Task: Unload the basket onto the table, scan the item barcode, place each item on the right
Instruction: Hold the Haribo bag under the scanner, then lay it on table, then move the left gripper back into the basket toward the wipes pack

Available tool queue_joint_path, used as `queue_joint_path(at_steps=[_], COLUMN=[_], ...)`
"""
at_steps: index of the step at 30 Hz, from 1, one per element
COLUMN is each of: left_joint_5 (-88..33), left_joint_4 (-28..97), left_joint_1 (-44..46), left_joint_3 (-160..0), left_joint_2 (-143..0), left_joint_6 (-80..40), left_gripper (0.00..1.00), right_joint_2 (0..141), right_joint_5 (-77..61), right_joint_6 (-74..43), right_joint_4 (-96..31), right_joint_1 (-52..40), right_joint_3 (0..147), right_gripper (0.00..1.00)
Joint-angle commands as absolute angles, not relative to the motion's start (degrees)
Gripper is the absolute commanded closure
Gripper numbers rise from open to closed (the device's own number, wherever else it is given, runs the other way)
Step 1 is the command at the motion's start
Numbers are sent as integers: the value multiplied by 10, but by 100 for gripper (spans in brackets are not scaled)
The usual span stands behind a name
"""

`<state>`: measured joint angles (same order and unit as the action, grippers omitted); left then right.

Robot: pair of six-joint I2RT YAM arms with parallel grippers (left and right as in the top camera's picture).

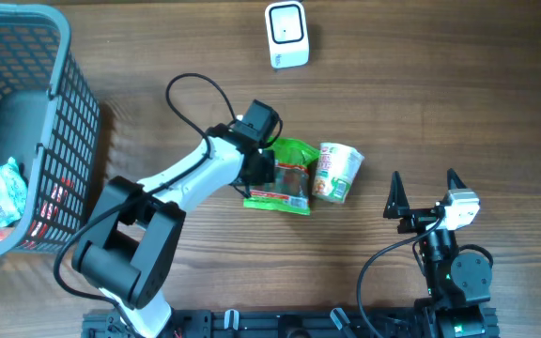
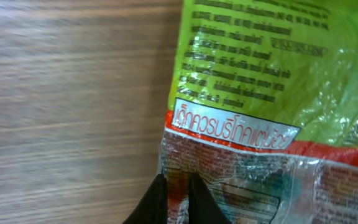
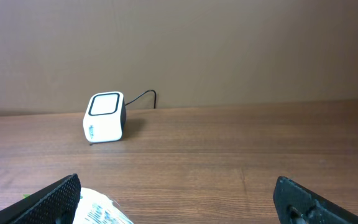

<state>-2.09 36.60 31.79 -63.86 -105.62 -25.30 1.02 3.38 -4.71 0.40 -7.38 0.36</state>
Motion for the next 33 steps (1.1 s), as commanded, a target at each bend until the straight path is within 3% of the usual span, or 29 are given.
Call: queue_joint_path(at_steps=[1,11,12,14,17,21,22,26,27,33], left_joint_5=[-45,92,95,93,83,85,85,89,94,96], left_joint_4=[362,430,446,492,550,639,660,670,665,719], left_joint_1=[347,295,287,266,246,202,176,69,15,-285], left_joint_3=[-631,-682,-696,-743,-815,-952,-997,-1076,-1086,-1071], left_joint_2=[-1077,-1059,-1053,-1033,-1004,-948,-930,-887,-874,-876], left_joint_6=[-263,-272,-269,-252,-227,-227,-227,-228,-231,-255], left_gripper=[90,85,82,61,40,37,36,20,14,3], right_joint_2=[8,8,8,8,8,8,8,8,8,8], right_joint_5=[27,27,27,27,27,27,27,27,27,27], right_joint_6=[-45,-45,-45,-45,-45,-45,-45,-45,-45,-45], right_joint_4=[6,6,6,6,6,6,6,6,6,6], right_joint_1=[-72,-72,-72,-72,-72,-72,-72,-72,-72,-72], right_joint_3=[3,3,3,3,3,3,3,3,3,3], right_gripper=[0,0,0,0,0,0,0,0,0,0])
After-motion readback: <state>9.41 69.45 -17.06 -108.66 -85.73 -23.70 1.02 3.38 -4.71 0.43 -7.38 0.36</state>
